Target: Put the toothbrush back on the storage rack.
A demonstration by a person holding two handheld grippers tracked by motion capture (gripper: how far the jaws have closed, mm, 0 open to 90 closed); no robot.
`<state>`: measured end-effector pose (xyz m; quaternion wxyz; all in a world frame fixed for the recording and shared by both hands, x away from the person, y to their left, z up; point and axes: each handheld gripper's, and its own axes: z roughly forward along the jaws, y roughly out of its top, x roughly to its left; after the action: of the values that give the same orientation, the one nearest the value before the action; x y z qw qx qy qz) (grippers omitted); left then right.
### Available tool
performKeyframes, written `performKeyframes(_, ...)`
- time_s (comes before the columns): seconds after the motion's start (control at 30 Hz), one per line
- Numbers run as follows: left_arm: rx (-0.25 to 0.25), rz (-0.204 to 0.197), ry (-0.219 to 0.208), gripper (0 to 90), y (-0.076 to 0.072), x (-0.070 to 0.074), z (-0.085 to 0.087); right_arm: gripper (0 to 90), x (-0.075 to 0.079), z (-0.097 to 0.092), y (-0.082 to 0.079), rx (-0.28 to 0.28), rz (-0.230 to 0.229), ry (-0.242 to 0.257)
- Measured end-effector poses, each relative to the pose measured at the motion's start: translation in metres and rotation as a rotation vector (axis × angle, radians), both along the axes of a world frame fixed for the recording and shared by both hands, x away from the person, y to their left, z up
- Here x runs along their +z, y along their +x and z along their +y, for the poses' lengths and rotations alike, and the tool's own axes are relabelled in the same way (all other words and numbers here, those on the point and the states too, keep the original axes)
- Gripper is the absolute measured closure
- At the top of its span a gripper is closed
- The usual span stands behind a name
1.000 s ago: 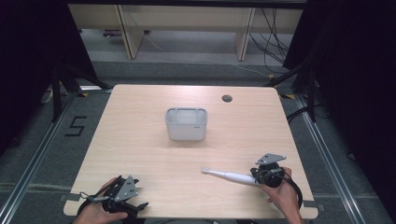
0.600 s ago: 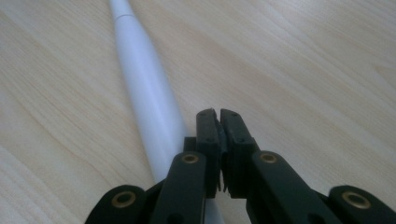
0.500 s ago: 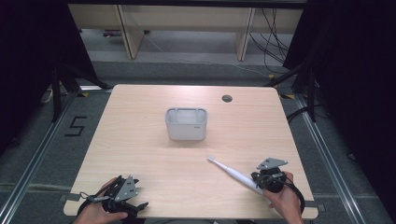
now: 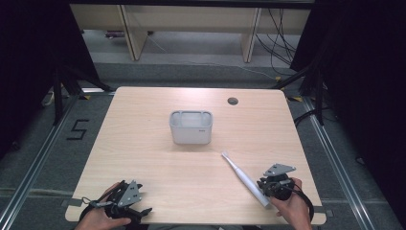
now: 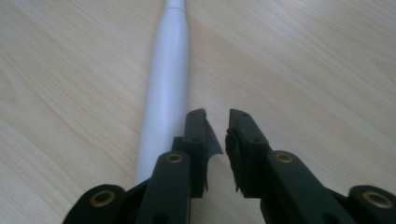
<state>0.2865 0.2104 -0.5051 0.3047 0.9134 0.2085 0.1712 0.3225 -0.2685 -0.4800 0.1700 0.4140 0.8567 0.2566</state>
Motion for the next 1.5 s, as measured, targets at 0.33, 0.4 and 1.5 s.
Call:
performKeyframes(0.33,0.009,0.000,-0.012,16.3,0.000,0.000,0.001,60.7,0.020,0.007,0.006,-0.011,0.047,0.051)
performKeyframes(0.4,0.006,-0.002,-0.008,16.3,0.001,0.001,0.001,58.0,0.024,0.012,0.010,0.010,0.064,0.024)
performKeyframes(1.5,0.008,0.002,-0.009,16.3,0.000,0.000,0.001,58.6,0.007,0.059,0.054,0.122,0.299,-0.171)
